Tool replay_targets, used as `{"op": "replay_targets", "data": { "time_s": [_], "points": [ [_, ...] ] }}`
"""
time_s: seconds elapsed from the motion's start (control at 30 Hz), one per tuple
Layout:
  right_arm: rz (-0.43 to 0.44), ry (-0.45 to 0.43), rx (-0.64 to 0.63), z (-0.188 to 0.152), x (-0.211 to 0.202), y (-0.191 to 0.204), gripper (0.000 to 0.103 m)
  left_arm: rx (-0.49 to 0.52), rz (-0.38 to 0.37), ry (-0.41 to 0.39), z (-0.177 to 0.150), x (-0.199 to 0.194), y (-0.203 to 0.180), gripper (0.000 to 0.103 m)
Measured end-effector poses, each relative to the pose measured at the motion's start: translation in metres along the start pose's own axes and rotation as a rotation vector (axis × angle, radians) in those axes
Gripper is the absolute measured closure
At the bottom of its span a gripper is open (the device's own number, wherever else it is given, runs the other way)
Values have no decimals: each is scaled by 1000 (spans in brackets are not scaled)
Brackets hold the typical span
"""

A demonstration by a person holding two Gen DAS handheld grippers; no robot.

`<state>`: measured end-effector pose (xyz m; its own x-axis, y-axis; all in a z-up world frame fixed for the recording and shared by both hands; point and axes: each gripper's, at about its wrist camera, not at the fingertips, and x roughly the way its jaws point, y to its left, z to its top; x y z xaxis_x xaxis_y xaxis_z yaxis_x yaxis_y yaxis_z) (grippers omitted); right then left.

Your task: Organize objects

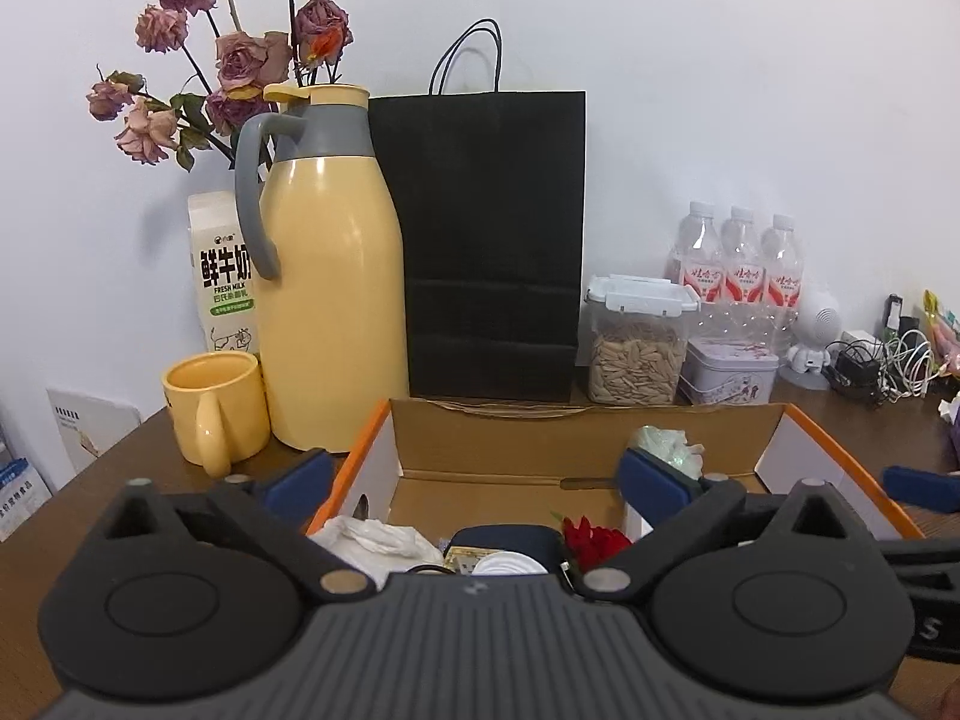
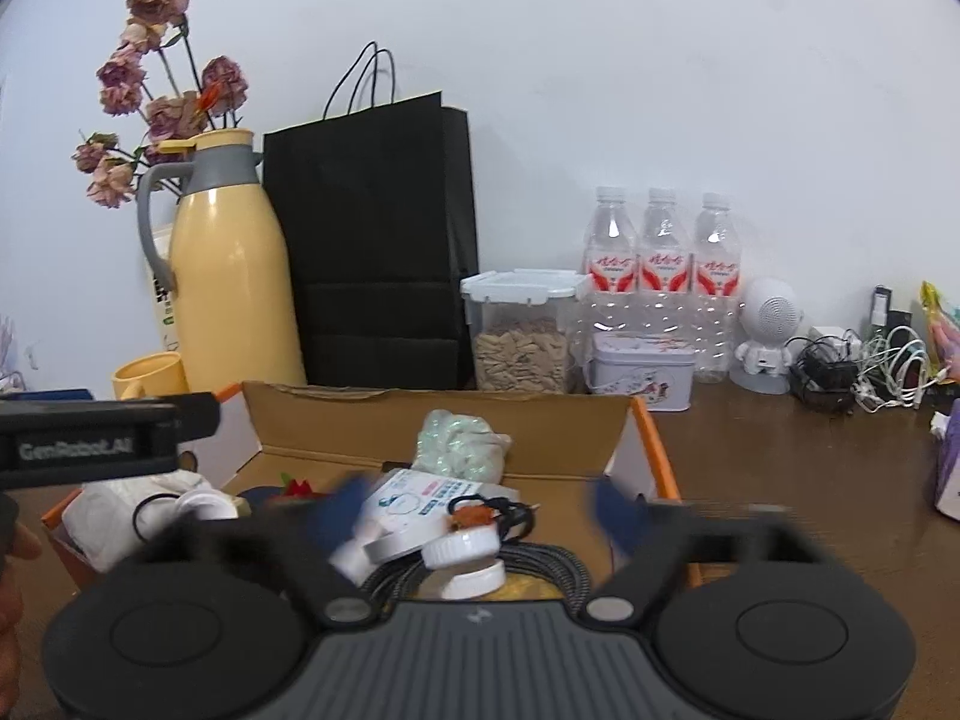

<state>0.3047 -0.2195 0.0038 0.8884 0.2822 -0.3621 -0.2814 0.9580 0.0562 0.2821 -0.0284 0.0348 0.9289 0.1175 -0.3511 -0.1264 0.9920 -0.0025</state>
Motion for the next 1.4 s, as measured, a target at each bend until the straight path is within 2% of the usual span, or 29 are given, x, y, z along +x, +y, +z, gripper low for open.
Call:
{"op": "replay_targets", "data": {
  "time_s": [0.07, 0.43, 0.73, 0.87, 1.17, 1.4],
  "points": [
    [-2, -8, 3, 1, -2, -1, 0, -8, 3, 4, 1, 0, 1, 0],
    [-13, 24, -3, 5, -11, 1, 0, -5, -9, -25, 7, -19, 4, 0],
    [0, -24, -19, 17, -74, 14, 0, 9, -50, -52, 13, -79, 19, 0],
    [4, -22, -20, 15, -108, 18, 0, 23, -39, -46, 11, -109, 26, 0],
    [17, -3, -36, -7, -172, 25, 0, 29, -51, 11, -11, -166, 41, 0],
    [19, 59, -16, -33, -194, 26, 0, 29, -67, 76, -38, -190, 46, 0]
  ]
}}
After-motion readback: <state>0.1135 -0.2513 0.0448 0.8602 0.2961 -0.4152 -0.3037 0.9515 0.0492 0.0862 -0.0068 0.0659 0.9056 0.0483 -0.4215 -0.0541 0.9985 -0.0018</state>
